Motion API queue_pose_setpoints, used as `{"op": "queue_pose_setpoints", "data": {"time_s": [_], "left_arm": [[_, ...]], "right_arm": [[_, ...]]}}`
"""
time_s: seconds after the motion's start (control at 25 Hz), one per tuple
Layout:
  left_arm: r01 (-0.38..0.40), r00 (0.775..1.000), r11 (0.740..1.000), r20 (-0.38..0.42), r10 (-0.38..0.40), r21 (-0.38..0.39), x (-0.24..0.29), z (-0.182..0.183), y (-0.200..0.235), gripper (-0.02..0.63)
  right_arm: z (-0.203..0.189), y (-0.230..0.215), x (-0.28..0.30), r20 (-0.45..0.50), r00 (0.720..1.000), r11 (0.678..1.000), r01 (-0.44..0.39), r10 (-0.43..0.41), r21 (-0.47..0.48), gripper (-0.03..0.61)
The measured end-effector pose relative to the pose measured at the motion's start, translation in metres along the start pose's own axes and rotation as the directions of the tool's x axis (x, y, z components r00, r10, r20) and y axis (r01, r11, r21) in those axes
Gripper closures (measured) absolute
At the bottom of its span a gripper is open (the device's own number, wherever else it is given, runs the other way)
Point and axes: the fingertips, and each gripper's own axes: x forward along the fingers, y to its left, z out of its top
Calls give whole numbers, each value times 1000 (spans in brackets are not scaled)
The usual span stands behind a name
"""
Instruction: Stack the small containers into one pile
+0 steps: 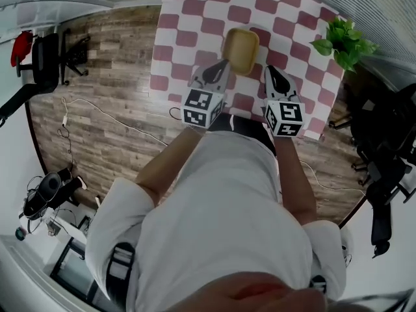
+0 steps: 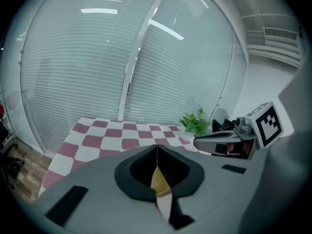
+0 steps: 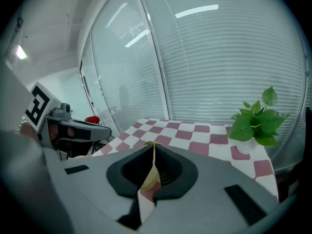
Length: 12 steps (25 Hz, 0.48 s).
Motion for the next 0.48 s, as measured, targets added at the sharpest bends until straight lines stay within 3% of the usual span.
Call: {"op": "queue_pose_setpoints", "data": {"time_s": [0.24,0.48], "left_arm": [[112,989,994,97,-113,9,-30,43,-52,578],[173,969,984,171,-179,52,-50,77,-87,578]], "right_arm": [[52,14,-52,115,993,999,-11,16,-46,540],[87,27,-91,197,979,998,-37,48,-59,540]]}}
